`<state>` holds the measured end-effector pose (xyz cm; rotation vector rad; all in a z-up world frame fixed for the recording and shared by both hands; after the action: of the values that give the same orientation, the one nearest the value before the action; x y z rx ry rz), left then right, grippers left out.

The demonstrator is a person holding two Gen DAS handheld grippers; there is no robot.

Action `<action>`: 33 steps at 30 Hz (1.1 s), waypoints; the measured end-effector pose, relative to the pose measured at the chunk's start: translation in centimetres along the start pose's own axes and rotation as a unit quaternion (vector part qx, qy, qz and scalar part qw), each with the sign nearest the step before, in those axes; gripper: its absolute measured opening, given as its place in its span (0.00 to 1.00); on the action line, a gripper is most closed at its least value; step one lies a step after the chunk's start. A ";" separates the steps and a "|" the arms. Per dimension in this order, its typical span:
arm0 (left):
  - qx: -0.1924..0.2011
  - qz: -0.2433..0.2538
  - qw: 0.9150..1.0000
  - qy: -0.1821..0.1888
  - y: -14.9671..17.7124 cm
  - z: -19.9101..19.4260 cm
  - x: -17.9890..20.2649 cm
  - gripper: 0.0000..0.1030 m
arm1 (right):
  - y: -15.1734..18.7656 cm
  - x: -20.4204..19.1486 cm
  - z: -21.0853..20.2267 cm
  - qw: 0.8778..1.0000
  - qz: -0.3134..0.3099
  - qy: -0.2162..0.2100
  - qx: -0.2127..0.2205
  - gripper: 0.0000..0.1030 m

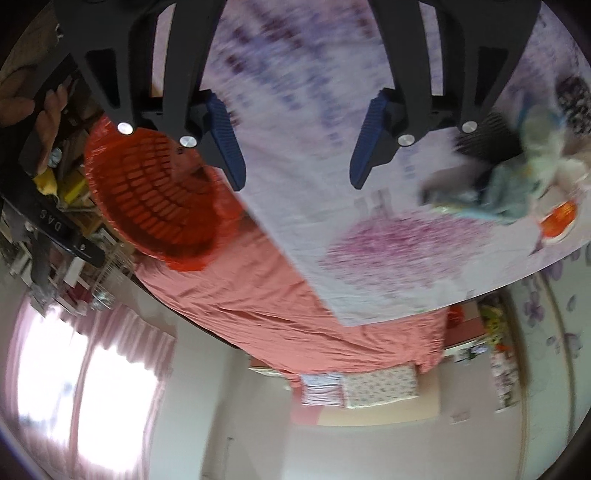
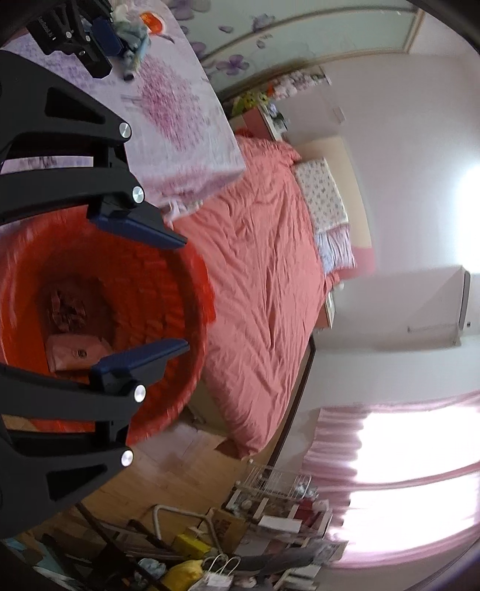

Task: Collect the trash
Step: 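Return both tools to the bed clutter, then grasp the black floral cloth with the left gripper while the right grasps the grey cloth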

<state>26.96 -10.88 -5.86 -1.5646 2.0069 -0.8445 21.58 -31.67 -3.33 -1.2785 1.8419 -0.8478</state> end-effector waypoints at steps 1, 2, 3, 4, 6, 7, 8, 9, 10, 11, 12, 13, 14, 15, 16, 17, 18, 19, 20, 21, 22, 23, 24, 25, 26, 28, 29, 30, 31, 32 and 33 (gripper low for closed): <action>0.000 -0.005 1.000 -0.005 0.3 -0.3 -0.9 0.59 | 0.2 -0.8 -0.1 1.000 -0.005 -0.007 -0.002 0.50; 0.000 -0.014 1.000 -0.012 0.5 -0.9 -2.3 0.60 | 0.5 -1.9 -0.1 1.000 -0.010 -0.016 -0.005 0.50; 0.001 -0.020 1.000 -0.018 0.8 -1.3 -3.5 0.60 | 0.7 -2.8 -0.1 1.000 -0.015 -0.022 -0.008 0.52; 0.002 -0.027 0.999 -0.026 1.1 -1.7 -4.6 0.61 | 1.1 -4.1 -0.1 0.999 -0.022 -0.032 -0.012 0.53; 0.006 -0.037 0.998 -0.045 2.1 -2.6 -7.1 0.62 | 1.5 -5.6 -0.2 0.998 -0.031 -0.044 -0.018 0.55; 0.008 -0.040 0.998 -0.052 2.4 -2.9 -8.0 0.63 | 1.9 -6.9 -0.1 0.998 -0.039 -0.054 -0.023 0.55; 0.010 -0.046 0.997 -0.060 2.9 -3.3 -9.2 0.63 | 2.2 -7.7 -0.1 0.997 -0.043 -0.059 -0.026 0.56; 0.011 -0.053 0.996 -0.070 3.4 -3.8 -10.7 0.64 | 2.6 -8.7 -0.1 0.996 -0.048 -0.068 -0.031 0.56; 0.011 -0.058 0.995 -0.077 3.8 -4.1 -11.7 0.64 | 2.9 -9.4 -0.1 0.995 -0.052 -0.074 -0.034 0.56; 0.012 -0.064 0.994 -0.086 4.3 -4.6 -13.0 0.65 | 3.3 -10.5 -0.1 0.994 -0.059 -0.082 -0.040 0.57; 0.013 -0.070 0.993 -0.095 4.6 -4.9 -14.1 0.65 | 3.6 -11.5 0.0 0.993 -0.065 -0.088 -0.044 0.57; 0.014 -0.076 0.991 -0.107 5.1 -5.4 -15.7 0.65 | 3.9 -12.4 0.1 0.992 -0.071 -0.094 -0.048 0.57; 0.015 -0.082 0.989 -0.119 5.7 -5.8 -17.1 0.65 | 4.3 -13.5 0.2 0.990 -0.078 -0.102 -0.054 0.57; 0.015 -0.088 0.988 -0.129 6.1 -6.2 -18.3 0.65 | 4.7 -14.3 0.2 0.989 -0.082 -0.109 -0.058 0.57; 0.015 -0.097 0.985 -0.140 6.6 -6.5 -19.8 0.66 | 5.0 -15.2 0.4 0.987 -0.087 -0.117 -0.062 0.57; 0.013 -0.106 0.983 -0.150 7.0 -6.7 -21.0 0.66 | 5.3 -16.3 0.5 0.985 -0.093 -0.125 -0.067 0.57; 0.011 -0.114 0.981 -0.158 7.2 -6.9 -22.2 0.66 | 5.6 -17.0 0.5 0.984 -0.098 -0.131 -0.070 0.57; 0.006 -0.128 0.977 -0.168 7.7 -7.0 -23.9 0.66 | 6.0 -17.9 0.6 0.982 -0.103 -0.138 -0.073 0.57; 0.003 -0.138 0.975 -0.173 8.0 -7.0 -25.0 0.66 | 6.3 -19.0 0.7 0.980 -0.108 -0.147 -0.078 0.57; 0.000 -0.146 0.973 -0.176 8.3 -7.0 -25.9 0.66 | 6.6 -19.8 0.7 0.978 -0.110 -0.156 -0.081 0.57; -0.003 -0.156 0.971 -0.180 8.6 -7.0 -26.9 0.66 | 6.8 -20.7 0.8 0.976 -0.112 -0.165 -0.084 0.57; -0.006 -0.163 0.969 -0.184 9.0 -6.9 -27.7 0.66 | 7.1 -21.7 0.9 0.974 -0.112 -0.178 -0.086 0.57; -0.009 -0.168 0.968 -0.187 9.1 -6.9 -28.2 0.66 | 7.2 -22.5 0.9 0.972 -0.111 -0.188 -0.088 0.57; -0.011 -0.174 0.966 -0.189 9.4 -6.9 -28.8 0.66 | 7.2 -23.7 1.1 0.968 -0.110 -0.204 -0.091 0.57; -0.013 -0.179 0.965 -0.189 9.7 -6.9 -29.4 0.66 | 7.3 -24.7 1.2 0.966 -0.111 -0.213 -0.092 0.57; -0.014 -0.186 0.964 -0.190 10.0 -6.9 -30.1 0.66 | 7.4 -26.8 1.7 0.961 -0.113 -0.232 -0.099 0.57; -0.013 -0.188 0.963 -0.190 10.1 -7.0 -30.5 0.66 | 7.5 -27.9 2.0 0.959 -0.115 -0.239 -0.103 0.56; -0.012 -0.191 0.963 -0.189 10.2 -7.0 -30.8 0.66 | 7.7 -28.9 2.3 0.957 -0.116 -0.242 -0.107 0.54; -0.010 -0.194 0.963 -0.187 10.2 -7.2 -31.1 0.66 | 7.8 -29.8 2.8 0.956 -0.118 -0.245 -0.112 0.54; -0.009 -0.195 0.963 -0.186 10.2 -7.2 -31.2 0.66 | 7.8 -30.4 3.0 0.955 -0.120 -0.247 -0.114 0.51; -0.008 -0.197 0.963 -0.186 10.2 -7.1 -31.3 0.66 | 7.9 -31.1 3.2 0.954 -0.123 -0.248 -0.116 0.50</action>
<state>22.93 22.49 -8.53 -1.9976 1.4671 -0.6109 28.09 -0.20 -5.60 -1.7133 1.4241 -0.3811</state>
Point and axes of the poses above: each gripper's, at about its wrist camera, not at the fingertips, and z roughly the way its jaws point, x to its right, y to its underside, the point moved 6 cm from there along z, roughly the way its jaws point, and after that the axes turned 7 degrees about -y, right-handed, at the moved point
